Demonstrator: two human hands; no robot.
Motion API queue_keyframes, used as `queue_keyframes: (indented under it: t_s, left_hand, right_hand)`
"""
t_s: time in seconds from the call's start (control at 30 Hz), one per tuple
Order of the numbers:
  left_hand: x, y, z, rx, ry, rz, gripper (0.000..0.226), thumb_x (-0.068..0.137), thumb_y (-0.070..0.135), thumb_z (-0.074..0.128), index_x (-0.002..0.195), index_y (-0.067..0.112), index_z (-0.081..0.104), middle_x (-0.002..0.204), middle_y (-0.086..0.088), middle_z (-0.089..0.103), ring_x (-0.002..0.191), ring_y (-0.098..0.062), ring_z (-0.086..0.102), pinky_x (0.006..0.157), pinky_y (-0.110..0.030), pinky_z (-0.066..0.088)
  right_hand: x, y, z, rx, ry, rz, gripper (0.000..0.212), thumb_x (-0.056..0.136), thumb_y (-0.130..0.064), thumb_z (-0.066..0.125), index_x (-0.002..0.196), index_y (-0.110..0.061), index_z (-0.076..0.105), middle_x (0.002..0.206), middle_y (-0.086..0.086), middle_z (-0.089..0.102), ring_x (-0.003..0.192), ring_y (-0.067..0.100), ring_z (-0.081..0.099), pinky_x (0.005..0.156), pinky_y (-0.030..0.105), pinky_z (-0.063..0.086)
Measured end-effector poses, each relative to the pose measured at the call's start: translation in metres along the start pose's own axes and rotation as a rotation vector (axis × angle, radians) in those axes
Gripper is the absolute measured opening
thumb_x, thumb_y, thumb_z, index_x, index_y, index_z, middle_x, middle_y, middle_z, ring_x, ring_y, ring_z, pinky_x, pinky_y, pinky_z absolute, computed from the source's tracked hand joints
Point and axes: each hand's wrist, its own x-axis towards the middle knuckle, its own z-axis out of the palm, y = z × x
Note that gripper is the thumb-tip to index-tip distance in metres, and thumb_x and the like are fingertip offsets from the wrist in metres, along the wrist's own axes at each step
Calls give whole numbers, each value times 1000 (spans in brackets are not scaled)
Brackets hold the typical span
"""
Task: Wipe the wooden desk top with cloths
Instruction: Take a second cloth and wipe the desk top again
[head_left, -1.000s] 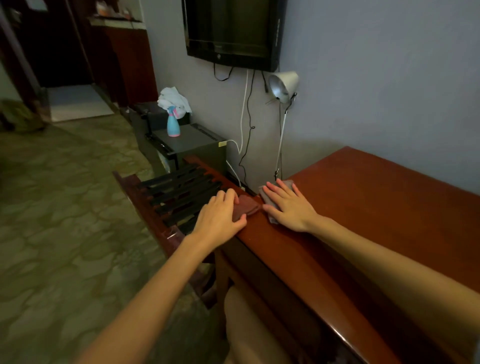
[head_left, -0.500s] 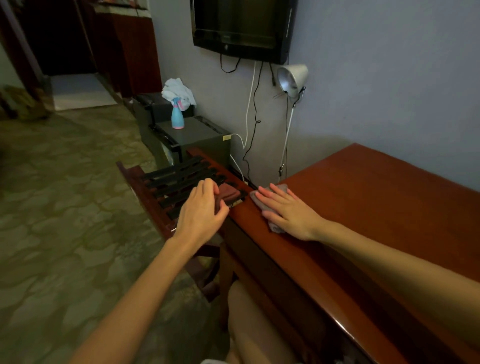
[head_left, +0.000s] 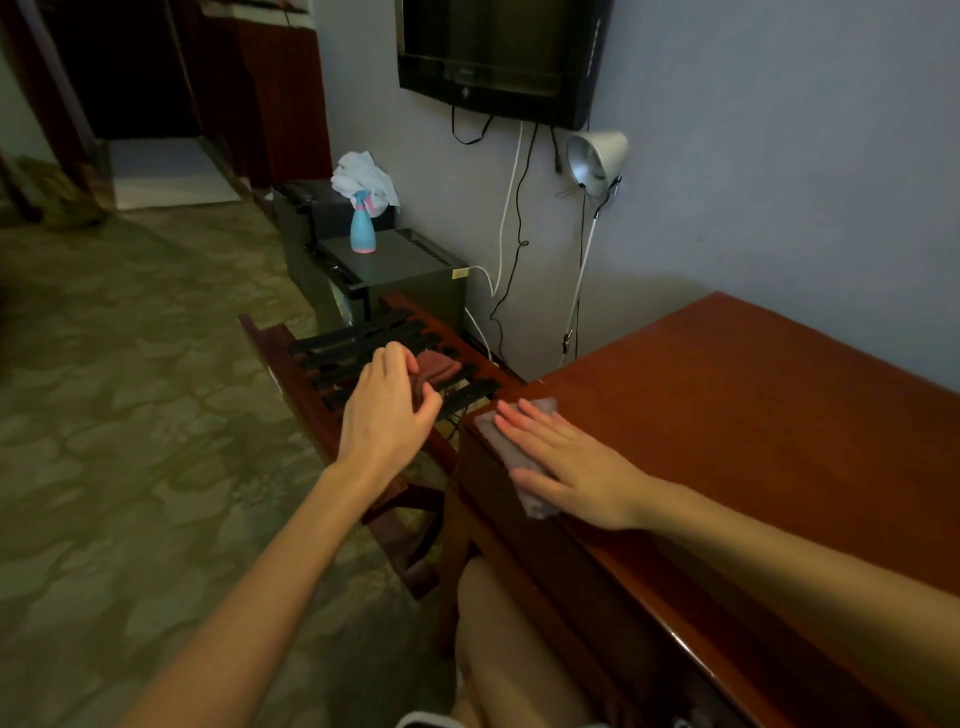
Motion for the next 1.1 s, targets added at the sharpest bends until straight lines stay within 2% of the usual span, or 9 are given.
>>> queue_keyframes:
  t_s: [0.1,0.23,0.37,0.47,0.53,0.67,0.9,1.03,1.1]
  left_hand:
    - [-3,2,1,13,-14,26,20,87,21,57,96,14,41,95,-3,48,86,-20,51,64,-27,35]
    - [-16,-9,-12,53,16,36,21,85,20,59,97,12,43,96,-4,49,87,-21,51,65,-28,38]
    - [-28,-14,-25,71,37,4,22,84,20,59,98,11,45,97,-6,50,88,-23,52,68,-30,41]
    - [-33,-3,-26,56,23,57,22,83,19,61,98,11,46,96,-6,50,87,-23,51,70,-31,41]
    - [-35,5,-25,44,10,102,22,83,19,61,97,11,47,95,-5,49,87,-23,50,71,-31,41]
    - [-33,14,-20,41,-5,142,20,85,20,59,96,14,44,95,-2,47,87,-20,49,68,-28,38]
    - [-30,6,-14,43,-10,112,19,86,20,59,95,14,44,94,-1,47,85,-19,48,66,-27,39]
    - [-23,3,0,10,-53,72,21,85,21,60,96,13,44,96,-3,49,87,-21,49,69,-27,37]
    - [-17,3,9,-7,-61,59,21,85,21,60,96,13,44,97,-3,49,88,-21,49,70,-27,37]
  right_hand:
    - [26,19,-7,-34,-1,123,62,99,-50,25,152,-25,4,160,-6,-1,146,9,-7,120,33,-4]
    - [73,16,-4,-79,42,221,60,99,-53,22,152,-23,15,160,-3,11,147,15,1,119,38,-2]
    - [74,-13,5,-135,52,144,64,99,-52,26,152,-21,13,160,-2,12,147,14,4,119,37,-1]
    - [42,-24,8,-168,40,34,69,98,-48,35,153,-21,2,160,-4,0,147,11,-3,116,30,-5]
    - [18,-20,8,-150,18,0,71,94,-52,27,152,-24,-2,159,-7,-6,146,7,-8,114,26,-8]
    - [2,3,0,-59,-17,93,58,101,-46,23,151,-28,-1,159,-9,-5,144,4,-8,116,27,-6]
    - [72,10,1,-103,48,234,54,102,-47,21,152,-26,15,160,-6,12,147,11,1,118,36,-1]
    - [50,-13,6,-191,16,37,63,96,-50,19,152,-21,9,160,-3,4,147,12,-3,117,33,-5]
    - [22,-10,6,-150,0,-71,67,93,-52,18,152,-25,2,158,-8,-4,146,7,-9,116,28,-10]
